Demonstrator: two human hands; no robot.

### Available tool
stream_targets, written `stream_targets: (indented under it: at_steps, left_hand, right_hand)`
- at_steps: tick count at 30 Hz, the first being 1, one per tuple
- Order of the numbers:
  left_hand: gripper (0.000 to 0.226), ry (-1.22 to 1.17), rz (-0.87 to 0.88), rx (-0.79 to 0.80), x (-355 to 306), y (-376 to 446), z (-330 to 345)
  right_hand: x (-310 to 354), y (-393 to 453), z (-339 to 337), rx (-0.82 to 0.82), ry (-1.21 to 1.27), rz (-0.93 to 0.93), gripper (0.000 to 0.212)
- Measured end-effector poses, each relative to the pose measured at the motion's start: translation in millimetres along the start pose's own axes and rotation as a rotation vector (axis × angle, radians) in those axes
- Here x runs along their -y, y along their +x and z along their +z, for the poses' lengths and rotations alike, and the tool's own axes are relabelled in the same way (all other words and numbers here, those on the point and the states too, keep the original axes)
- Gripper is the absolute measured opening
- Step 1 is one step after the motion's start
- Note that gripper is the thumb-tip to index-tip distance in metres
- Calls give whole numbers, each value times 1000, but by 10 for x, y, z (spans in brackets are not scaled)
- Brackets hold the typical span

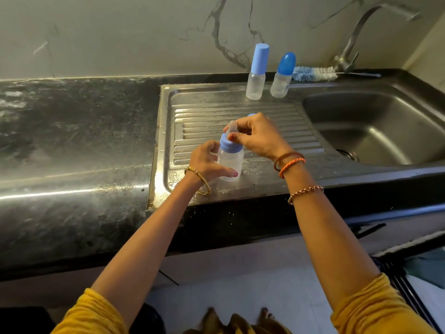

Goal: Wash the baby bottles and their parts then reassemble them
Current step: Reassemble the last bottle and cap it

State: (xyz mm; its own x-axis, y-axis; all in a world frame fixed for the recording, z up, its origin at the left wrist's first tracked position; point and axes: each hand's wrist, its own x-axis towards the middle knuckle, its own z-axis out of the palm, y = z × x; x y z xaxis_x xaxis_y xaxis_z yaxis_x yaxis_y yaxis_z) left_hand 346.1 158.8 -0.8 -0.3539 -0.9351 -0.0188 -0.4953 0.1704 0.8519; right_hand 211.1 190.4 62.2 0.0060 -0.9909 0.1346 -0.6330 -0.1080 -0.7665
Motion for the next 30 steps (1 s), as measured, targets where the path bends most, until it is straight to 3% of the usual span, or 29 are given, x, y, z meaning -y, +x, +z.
stream_targets:
  at_steps: [2, 5, 7, 13, 16, 20, 23, 27, 30]
  left_hand:
    - [78, -28, 3, -9, -23, -37, 8]
    - [92, -80, 19, -39, 10, -41, 42]
    - [96, -78, 30, -47, 43, -20, 54]
    - [82, -54, 4, -30, 44, -5, 32]
    - [72, -42, 14, -22, 49, 15, 38]
    - [59, -21, 9, -46, 63, 26, 50]
    - [56, -28, 11, -42, 65, 33, 49]
    - [57, -42, 14, -34, 41, 13, 45]
    - [73, -90, 31, -58, 17, -28, 52]
  right_hand:
    - [-14, -38, 71, -78, -29, 5, 16]
    - [-49, -132, 250, -337, -11, 12, 27]
    - [-55, -169, 333, -393, 33, 2, 32]
    - [-75, -362, 377, -352, 118, 33, 49]
    - [-78, -403, 436, -295, 158, 57, 44]
    - [-164, -506, 492, -486, 208, 64, 39]
    - [-185, -500, 454, -477, 232, 78, 48]
    - [-106, -403, 439, -325, 274, 71, 64]
    - [-91, -491, 541, -354, 209, 39, 64]
